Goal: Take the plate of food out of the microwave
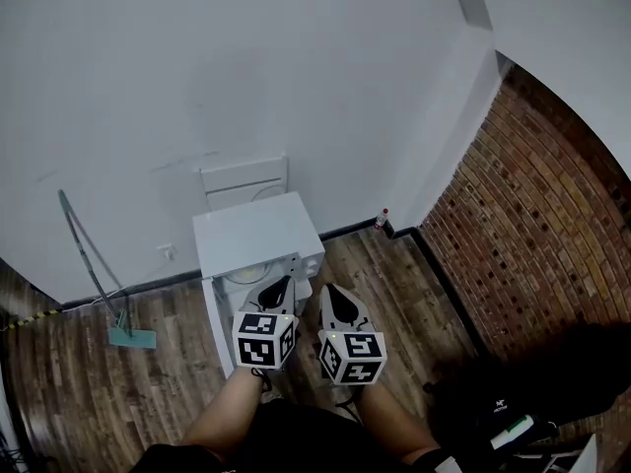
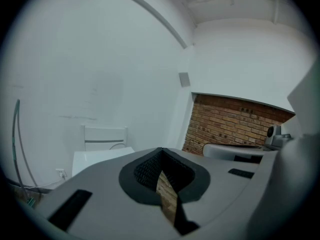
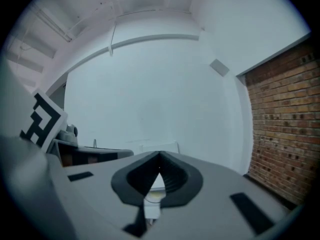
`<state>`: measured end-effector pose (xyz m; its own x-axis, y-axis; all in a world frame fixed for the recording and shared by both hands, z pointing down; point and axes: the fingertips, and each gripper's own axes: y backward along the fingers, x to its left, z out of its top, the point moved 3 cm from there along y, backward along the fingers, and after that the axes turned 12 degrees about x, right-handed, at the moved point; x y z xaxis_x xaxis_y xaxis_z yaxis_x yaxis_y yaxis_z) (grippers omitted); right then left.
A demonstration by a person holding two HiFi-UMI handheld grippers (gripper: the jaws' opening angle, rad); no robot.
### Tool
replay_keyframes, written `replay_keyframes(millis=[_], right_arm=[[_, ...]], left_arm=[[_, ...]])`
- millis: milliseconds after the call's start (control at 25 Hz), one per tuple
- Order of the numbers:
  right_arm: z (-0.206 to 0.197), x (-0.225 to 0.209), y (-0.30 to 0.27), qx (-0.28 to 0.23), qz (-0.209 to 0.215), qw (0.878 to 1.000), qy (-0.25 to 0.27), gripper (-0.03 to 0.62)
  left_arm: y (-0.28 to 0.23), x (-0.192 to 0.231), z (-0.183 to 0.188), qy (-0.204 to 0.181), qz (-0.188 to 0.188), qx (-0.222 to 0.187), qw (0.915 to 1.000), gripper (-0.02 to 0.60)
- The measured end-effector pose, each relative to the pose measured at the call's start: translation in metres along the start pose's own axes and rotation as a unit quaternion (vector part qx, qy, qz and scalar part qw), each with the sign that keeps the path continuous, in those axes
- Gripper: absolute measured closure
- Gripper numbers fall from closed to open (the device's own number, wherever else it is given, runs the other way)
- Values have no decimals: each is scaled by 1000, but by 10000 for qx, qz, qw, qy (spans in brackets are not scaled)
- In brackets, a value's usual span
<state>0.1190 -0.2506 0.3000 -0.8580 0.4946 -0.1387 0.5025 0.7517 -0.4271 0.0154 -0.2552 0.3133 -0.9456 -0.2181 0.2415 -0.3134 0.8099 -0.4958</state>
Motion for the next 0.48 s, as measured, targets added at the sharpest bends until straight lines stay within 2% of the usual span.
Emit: replay_keyframes(millis=[160,320,480], right_arm=[[17,1,-33,-168,188,9997,-38,583],[9,8,-63,145,551,9984,46,584],[8,4,-92,293,1072,9938,1,585]], left_arm=[[-17,30,11,144,190,-4,9997,584],[-26,56,2,449,504,88,9977,584],[-37,72,-9,827,941,102,9921,584]])
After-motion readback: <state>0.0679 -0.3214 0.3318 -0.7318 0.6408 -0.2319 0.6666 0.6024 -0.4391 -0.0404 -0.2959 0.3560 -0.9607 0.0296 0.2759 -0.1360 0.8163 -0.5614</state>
